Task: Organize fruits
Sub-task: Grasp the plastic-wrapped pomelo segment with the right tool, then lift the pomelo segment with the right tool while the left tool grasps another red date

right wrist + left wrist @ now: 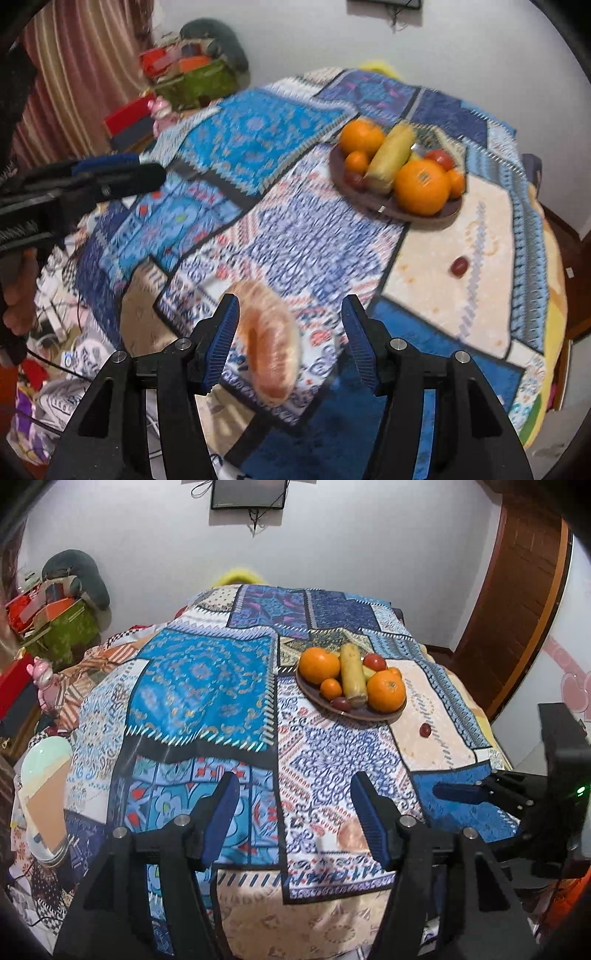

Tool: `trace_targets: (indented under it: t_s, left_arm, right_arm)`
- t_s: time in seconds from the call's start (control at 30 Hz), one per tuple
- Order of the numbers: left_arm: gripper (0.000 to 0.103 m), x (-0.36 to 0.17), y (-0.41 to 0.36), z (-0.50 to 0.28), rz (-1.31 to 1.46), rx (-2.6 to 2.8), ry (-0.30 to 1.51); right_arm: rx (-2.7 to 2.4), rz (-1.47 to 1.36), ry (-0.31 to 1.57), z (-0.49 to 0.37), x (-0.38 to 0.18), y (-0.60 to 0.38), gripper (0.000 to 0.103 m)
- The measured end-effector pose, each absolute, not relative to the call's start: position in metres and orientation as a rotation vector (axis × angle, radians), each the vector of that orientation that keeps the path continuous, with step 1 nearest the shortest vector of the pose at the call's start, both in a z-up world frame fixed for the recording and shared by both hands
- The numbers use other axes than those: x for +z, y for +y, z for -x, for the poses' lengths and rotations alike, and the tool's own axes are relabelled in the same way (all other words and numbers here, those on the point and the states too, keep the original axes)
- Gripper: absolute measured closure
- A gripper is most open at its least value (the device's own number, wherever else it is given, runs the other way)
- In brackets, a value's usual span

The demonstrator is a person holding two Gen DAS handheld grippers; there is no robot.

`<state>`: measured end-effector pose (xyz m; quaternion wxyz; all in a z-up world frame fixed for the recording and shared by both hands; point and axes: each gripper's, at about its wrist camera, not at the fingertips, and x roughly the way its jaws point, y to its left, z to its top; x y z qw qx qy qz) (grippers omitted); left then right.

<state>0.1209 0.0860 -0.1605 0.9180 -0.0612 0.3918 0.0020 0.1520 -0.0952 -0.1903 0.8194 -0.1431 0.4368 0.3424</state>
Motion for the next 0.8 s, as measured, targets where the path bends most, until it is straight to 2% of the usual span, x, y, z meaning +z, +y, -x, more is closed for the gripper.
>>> trace_targets:
  t_s: [0.3, 0.47, 0.57, 0.8]
  left_arm:
    - [0.041, -0.181, 0.095, -0.122, 0.163, 0.007, 0.852]
    - [0.041, -0.189, 0.093, -0.126, 0.165, 0.002, 0.87]
    - [0.041, -0.192, 0.091, -0.128, 0.164, -0.002, 0.878]
    - [0.041, -0.189, 0.078, -0.14, 0.15, -0.021, 0.88]
  right_arm:
    - [0.731, 0.39, 1.052, -0.149, -0.237, -0.076, 0.049]
    - [0.743, 0.345, 1.056, -0.158, -0.24, -0.075, 0.049]
    - [0.749, 0.337, 1.038, -0.159, -0.239, -0.073, 0.058]
    - [0.706, 0.298, 1.003, -0.165, -0.232, -0.086, 0.06]
